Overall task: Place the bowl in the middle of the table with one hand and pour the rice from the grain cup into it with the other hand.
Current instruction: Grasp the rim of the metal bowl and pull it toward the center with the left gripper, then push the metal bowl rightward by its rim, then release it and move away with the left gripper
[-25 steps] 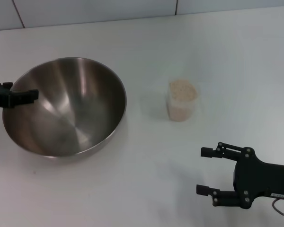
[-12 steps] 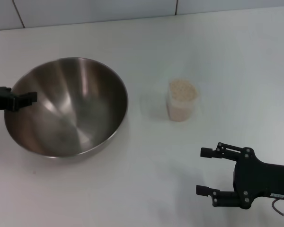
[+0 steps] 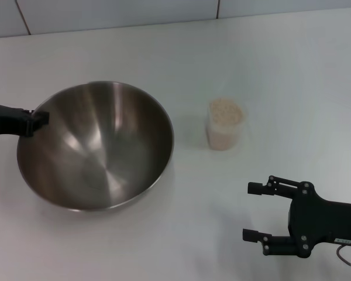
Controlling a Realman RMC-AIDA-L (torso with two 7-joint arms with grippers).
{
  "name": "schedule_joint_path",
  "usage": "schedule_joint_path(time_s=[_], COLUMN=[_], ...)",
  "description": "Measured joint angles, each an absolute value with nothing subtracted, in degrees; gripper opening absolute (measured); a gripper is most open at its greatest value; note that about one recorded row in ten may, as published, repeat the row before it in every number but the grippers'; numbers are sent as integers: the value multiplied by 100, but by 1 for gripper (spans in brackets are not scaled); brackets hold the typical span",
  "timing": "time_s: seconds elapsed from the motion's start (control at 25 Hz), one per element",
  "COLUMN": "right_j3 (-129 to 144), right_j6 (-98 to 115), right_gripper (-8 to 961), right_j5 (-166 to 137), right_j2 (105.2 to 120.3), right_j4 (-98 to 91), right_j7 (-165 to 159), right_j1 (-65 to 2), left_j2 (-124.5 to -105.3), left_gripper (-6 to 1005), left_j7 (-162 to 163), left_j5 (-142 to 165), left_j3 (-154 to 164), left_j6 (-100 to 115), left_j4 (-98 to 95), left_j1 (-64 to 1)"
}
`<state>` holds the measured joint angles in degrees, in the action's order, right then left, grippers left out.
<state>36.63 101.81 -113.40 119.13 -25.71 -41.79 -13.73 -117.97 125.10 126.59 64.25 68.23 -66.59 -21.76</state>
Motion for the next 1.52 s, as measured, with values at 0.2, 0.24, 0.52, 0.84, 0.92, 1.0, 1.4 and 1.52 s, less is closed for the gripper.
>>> schedule_joint_path(time_s=[0.2,0.24,0.52,0.84,0.92,1.0,1.4,1.52], right_j3=[3661,3663,3665,3664,3665,3665,3664,3657], right_j6=[10183,10183,10153,10153,10154,10155,10143,10139], right_gripper=[798,798,798,797,798,798,798,797], right_j5=[-11351,-11354,-11370,-11373,-11373,-11373,-11373,-11367], right_j2=[11916,11916,11917,11917,11917,11917,11917,11917], right_j4=[-2575,-2575,-2561,-2557,-2559,-2562,-2552,-2538], right_j7=[-4182,-4183,-4184,-4184,-4184,-4184,-4184,-4184], right_j1=[-1372,-1371,-1371,-1378,-1379,-1379,-1392,-1415], left_j2=[-11794,-11768,-11725,-11821,-11824,-11829,-11841,-11839], left_gripper=[86,64,45,45,45,45,42,76], left_j7=[12537,12567,12550,12411,12370,12307,12097,11876], left_j5=[12664,12665,12672,13079,13096,13099,13011,12896], left_j3=[6307,6071,5323,5382,5390,5410,5447,5443], left_j6=[6991,7165,7487,7151,7111,7026,6922,7060], left_j4=[-6621,-6438,-5775,-5212,-5099,-4940,-4917,-5042], left_j1=[-2309,-2493,-3150,-3704,-3750,-3810,-3764,-3721])
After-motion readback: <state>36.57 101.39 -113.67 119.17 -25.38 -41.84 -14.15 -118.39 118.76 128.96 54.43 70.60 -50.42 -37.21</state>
